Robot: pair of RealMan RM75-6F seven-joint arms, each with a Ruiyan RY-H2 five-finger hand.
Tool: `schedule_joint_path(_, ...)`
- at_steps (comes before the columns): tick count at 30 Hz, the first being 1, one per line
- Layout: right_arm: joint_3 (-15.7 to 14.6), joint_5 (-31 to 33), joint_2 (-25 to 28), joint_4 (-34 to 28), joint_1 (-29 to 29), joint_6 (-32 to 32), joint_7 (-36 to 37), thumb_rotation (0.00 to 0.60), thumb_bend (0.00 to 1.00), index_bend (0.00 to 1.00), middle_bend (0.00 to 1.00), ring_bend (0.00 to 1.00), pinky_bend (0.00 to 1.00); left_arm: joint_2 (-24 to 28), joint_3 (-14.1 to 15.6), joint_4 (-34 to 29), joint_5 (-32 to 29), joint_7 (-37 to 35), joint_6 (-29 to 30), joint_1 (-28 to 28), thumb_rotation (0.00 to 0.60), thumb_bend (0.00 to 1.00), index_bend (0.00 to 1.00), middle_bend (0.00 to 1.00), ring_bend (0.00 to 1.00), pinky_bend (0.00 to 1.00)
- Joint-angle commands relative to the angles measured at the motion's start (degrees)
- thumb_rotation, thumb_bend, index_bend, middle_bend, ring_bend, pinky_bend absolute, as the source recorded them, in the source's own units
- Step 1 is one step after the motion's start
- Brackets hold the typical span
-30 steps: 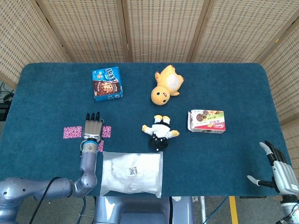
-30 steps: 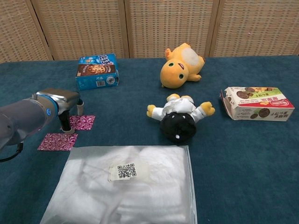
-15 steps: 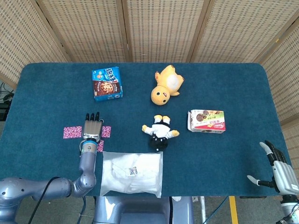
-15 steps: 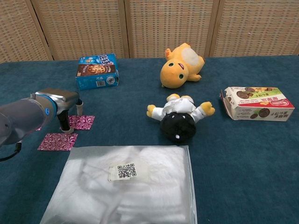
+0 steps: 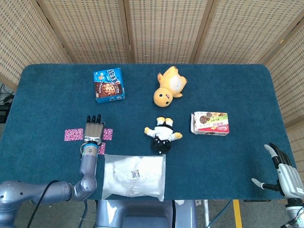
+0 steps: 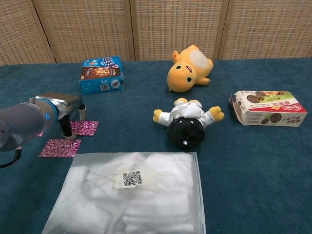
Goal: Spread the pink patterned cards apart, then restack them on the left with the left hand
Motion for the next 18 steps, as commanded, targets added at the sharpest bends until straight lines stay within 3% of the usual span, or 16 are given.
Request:
schedule_joint_path(1, 0.01, -0.02, 0.02, -0.05, -0.02, 0.05, 0.02, 0.6, 0.11, 0.04, 0.0, 0.0, 0.0, 0.35, -0.12, -0.42, -0.05, -0.13, 0.13, 0.09, 0.6, 0.35, 0.57, 0.0, 0.0, 0.0)
schedule_joint_path(18, 0.04, -0.06, 0.15, -0.17, -0.1, 0.27, 0.02, 0.6, 0.11, 0.04, 0.0, 0.0, 0.0, 4.91, -0.45, -5.28, 1.08, -1.64, 1.3, 0.85, 0.6, 0.35, 0.59, 0.0, 0.0, 0.0)
